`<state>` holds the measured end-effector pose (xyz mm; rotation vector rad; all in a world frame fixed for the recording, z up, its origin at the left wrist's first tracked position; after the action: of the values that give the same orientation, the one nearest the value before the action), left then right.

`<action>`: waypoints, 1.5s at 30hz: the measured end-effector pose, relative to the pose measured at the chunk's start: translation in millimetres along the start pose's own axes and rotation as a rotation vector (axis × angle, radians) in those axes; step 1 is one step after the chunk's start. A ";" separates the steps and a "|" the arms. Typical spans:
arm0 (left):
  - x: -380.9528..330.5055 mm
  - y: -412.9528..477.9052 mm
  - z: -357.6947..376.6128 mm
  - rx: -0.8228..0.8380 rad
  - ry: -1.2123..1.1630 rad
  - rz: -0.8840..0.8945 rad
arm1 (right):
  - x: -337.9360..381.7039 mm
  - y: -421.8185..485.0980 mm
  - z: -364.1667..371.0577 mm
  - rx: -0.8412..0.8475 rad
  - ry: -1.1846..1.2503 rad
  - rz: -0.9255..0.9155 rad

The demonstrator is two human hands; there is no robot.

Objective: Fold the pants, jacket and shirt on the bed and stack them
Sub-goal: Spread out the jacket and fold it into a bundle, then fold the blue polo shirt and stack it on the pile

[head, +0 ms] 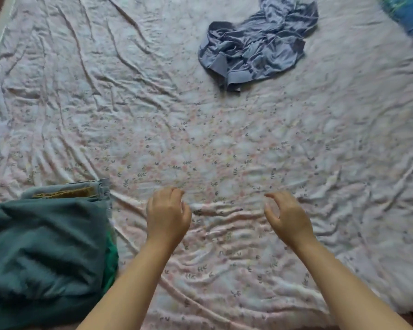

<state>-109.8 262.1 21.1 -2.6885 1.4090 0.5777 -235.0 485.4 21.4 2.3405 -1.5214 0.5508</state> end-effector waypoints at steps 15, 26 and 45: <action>-12.7 207.3 177.3 0.072 0.076 -0.004 | -46.6 218.0 110.2 0.089 0.096 -0.053; 11.6 222.1 224.8 -0.226 0.018 -0.008 | -21.2 376.1 191.5 -0.505 0.269 0.084; -2.6 191.3 191.5 -0.055 -0.071 -0.009 | -66.6 202.9 141.9 -0.341 0.364 0.306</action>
<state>-322.4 193.9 -131.9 -2.6852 1.3834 0.7136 -423.5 395.6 -127.4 1.6625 -1.6485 0.6823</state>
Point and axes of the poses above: each hand's wrist, its own y-axis towards the middle knuckle, its own z-axis out of the palm, x = y × z, the point moved 4 cm from there along y, towards the middle knuckle, and after that the axes turned 14 degrees about -x, right-handed, at the moved point
